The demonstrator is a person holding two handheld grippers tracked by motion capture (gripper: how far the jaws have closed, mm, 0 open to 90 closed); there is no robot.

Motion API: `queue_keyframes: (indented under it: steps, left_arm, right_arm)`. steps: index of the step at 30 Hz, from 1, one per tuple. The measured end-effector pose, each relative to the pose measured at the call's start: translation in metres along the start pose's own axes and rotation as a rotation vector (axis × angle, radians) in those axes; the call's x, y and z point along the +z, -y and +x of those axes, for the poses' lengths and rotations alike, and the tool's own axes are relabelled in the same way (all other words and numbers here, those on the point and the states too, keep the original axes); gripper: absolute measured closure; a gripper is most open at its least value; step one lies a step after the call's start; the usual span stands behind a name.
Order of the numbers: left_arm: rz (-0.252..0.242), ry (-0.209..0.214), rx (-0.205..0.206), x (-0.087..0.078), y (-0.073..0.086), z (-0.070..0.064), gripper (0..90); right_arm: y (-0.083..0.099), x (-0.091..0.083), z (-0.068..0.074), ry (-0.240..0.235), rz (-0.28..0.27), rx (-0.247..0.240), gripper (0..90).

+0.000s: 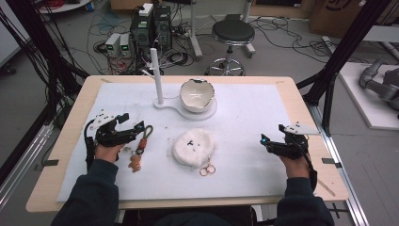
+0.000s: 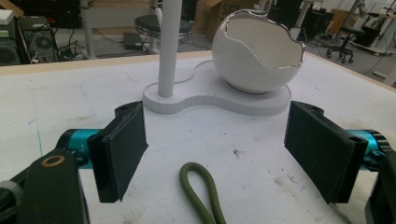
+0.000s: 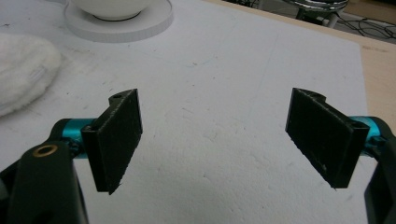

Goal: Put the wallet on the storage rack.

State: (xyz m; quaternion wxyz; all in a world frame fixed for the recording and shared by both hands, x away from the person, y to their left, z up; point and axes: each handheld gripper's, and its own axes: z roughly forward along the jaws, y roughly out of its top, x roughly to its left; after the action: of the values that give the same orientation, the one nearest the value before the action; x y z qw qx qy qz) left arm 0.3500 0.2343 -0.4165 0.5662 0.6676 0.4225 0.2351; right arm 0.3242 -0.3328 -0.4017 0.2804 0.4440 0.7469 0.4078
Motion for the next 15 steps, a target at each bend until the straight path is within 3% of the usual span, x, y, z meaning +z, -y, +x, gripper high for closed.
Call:
queue_keyframes:
  steps: [7, 15]
  left_arm:
    - [0.003, -0.005, -0.016, 0.0000, 0.0006, 0.0027, 20.9]
    - [0.047, 0.000, -0.011, 0.0024, 0.0022, 0.0007, 21.2]
  right_arm:
    - [0.0012, 0.0017, -0.0031, 0.003, -0.002, 0.015, 18.8]
    - [0.0030, 0.0056, -0.0043, -0.003, 0.008, 0.011, 18.8]
